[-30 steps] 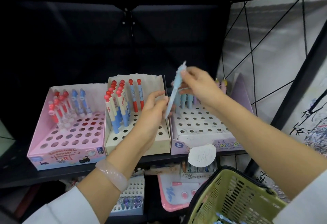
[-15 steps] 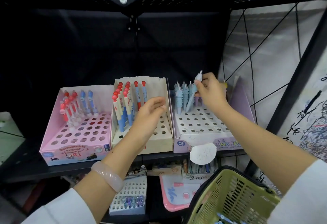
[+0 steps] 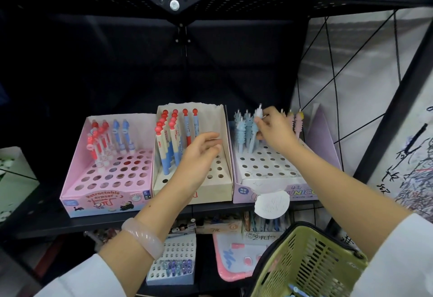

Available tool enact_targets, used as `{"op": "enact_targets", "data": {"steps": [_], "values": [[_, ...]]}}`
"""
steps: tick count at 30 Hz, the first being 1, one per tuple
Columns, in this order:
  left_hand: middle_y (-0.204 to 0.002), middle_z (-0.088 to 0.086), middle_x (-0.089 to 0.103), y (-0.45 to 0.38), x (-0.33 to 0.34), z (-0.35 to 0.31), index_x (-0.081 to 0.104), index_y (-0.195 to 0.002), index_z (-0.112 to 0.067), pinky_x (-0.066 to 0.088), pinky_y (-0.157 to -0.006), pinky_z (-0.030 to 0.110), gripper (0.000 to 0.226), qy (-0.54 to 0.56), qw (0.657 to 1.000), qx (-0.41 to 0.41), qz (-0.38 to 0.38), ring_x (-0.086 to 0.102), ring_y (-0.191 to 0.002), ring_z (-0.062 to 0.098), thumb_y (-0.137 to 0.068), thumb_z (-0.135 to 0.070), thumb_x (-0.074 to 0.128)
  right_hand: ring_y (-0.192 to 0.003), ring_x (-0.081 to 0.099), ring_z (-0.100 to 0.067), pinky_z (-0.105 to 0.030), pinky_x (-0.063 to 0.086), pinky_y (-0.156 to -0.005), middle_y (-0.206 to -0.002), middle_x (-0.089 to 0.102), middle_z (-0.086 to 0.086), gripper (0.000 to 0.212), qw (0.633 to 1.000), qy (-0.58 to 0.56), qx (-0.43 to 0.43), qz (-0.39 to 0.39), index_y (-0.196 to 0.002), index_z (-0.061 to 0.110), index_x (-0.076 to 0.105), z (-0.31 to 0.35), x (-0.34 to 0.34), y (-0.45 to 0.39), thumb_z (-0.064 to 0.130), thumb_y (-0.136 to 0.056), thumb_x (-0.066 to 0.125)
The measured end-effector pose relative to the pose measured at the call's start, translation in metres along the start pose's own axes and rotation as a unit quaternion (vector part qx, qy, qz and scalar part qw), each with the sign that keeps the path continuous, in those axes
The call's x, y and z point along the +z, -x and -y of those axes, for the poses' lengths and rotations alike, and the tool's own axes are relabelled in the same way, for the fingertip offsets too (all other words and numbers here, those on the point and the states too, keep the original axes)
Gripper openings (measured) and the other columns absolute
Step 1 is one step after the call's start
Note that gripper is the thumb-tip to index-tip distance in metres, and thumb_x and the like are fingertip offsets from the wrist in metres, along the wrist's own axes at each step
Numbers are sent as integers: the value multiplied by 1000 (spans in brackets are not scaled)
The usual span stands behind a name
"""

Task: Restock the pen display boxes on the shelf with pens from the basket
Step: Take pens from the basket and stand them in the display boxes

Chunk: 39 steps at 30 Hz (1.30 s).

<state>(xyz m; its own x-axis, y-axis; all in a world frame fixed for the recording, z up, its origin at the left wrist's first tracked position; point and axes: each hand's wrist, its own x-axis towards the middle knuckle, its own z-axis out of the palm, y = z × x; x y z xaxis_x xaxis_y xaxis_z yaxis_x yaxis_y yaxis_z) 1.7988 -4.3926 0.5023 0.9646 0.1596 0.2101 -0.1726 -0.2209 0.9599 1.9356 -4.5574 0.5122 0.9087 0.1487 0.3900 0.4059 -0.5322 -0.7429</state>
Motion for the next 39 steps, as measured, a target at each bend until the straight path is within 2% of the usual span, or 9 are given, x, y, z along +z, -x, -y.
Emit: {"op": "enact_targets", "data": {"steps": [5, 12, 15, 22, 26, 29, 33, 36, 39], "values": [[-120, -11, 59, 3, 1, 1, 50, -124, -25, 44, -80, 12, 29, 3, 1000, 4, 6, 54, -109, 2, -97, -18, 45, -83, 65, -35, -43, 54, -75, -88, 67, -22, 12, 991, 98, 33, 87, -94, 11, 47, -4, 13, 6, 22, -96, 49], [-115, -11, 61, 13, 2, -2, 53, -111, -31, 47, -89, 25, 22, 12, 1000, 19, 15, 55, -109, 5, -96, -15, 45, -85, 60, -24, -26, 43, -76, -75, 57, -4, 34, 991, 108, 26, 75, -124, 6, 50, -2, -1, 24, 22, -95, 51], [-110, -12, 62, 26, 19, -5, 54, -101, -35, 46, -95, 27, 24, 21, 998, 38, 35, 57, -108, 5, -96, -13, 46, -76, 63, -20, -30, 51, -72, -87, 65, -7, 23, 995, 51, -2, 82, -116, 9, 55, 12, -21, 47, 18, -96, 47], [-103, -3, 63, 80, 77, 29, 55, -101, -23, 47, -85, 16, 21, 52, 984, -12, 170, 60, -99, 6, -95, -5, 46, -67, 66, -9, -19, 54, -64, -79, 68, -1, 15, 977, -92, 5, 191, -94, 19, 60, -11, -63, 152, 15, -97, 46], [-109, 3, 59, 111, 112, 76, 54, -110, -14, 43, -83, 12, 19, -17, 972, -78, 219, 55, -104, 10, -95, -5, 46, -76, 63, -11, -15, 48, -67, -87, 69, -1, 14, 966, 19, 86, 245, -94, 18, 62, -86, -56, 217, 16, -96, 48], [-107, 3, 55, 126, 132, 106, 54, -116, -9, 40, -87, 16, 22, -50, 957, -122, 257, 52, -103, 11, -96, -8, 45, -93, 61, -18, -25, 46, -79, -105, 68, -7, 20, 924, 197, 116, 306, -108, 8, 62, -154, -40, 257, 16, -94, 51], [-113, -1, 55, 136, 148, 130, 54, -116, -17, 39, -84, 13, 21, -106, 935, -153, 301, 52, -111, 10, -98, -15, 43, -113, 55, -33, -37, 42, -90, -114, 57, -19, 39, 857, 242, 145, 432, -126, -4, 49, -212, -10, 303, 16, -93, 53], [-121, 1, 55, 137, 151, 139, 54, -118, -15, 39, -84, 11, 23, -116, 930, -163, 307, 50, -112, 9, -98, -16, 42, -136, 29, -30, -38, 31, -107, -149, 25, -17, 76, 801, 305, 145, 495, -148, 6, 16, -240, 13, 330, 34, -91, 57], [-123, 3, 56, 135, 152, 143, 54, -116, -16, 39, -94, 18, 21, -116, 932, -166, 300, 51, -113, 11, -98, -15, 42, -135, 22, -34, -47, 27, -105, -149, 17, -18, 82, 782, 383, 106, 481, -148, 12, 13, -255, 28, 347, 43, -86, 58]]}}
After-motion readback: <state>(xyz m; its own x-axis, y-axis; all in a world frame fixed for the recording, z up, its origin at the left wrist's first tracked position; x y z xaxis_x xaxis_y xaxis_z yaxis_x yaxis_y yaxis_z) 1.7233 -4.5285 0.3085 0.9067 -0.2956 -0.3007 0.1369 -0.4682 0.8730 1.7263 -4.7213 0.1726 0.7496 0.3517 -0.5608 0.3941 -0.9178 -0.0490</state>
